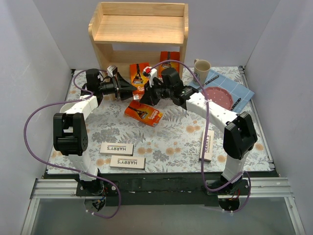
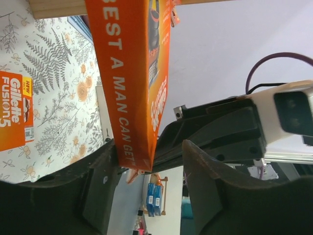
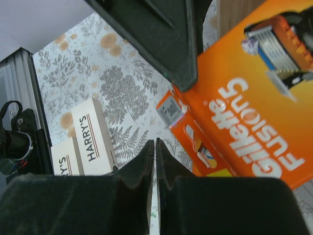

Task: Place and organize the shaving razors onto the shelf

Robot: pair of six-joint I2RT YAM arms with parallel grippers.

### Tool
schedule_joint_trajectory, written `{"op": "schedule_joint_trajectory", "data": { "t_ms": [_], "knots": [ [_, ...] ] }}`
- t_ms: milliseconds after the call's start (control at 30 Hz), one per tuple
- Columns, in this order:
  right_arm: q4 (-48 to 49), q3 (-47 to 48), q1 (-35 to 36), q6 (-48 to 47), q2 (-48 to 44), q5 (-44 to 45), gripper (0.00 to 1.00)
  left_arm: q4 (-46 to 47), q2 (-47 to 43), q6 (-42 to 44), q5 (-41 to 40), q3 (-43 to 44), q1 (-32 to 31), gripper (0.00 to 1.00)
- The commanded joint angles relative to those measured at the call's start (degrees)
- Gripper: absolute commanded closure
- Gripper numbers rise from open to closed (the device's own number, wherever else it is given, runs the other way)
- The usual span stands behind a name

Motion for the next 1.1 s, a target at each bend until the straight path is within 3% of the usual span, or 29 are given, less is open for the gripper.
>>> {"op": "schedule_joint_trajectory", "data": {
  "t_ms": [0,133,633,1067],
  "knots": [
    [4.8,4.9,1.0,1.2,1.9,2.2,0.9,-2.8,-1.9,2.1,-2.6,1.4,1.3,0.46],
    [5.0,6.3,1.2,0.1,3.6,4.0,0.9,-4.0,-2.9,3.2,-3.4,1.0,1.3,0.38],
    [4.2,13.4,1.4,-4.1,8.5,10.6,0.91,-3.2,-4.1,3.3,-4.0,3.2,3.7,0.44],
    [3.6,21.8,0.7,-10.0,14.2,17.0,0.92,-3.8,-4.6,3.9,-5.2,3.9,4.5,0.37]
  ]
}}
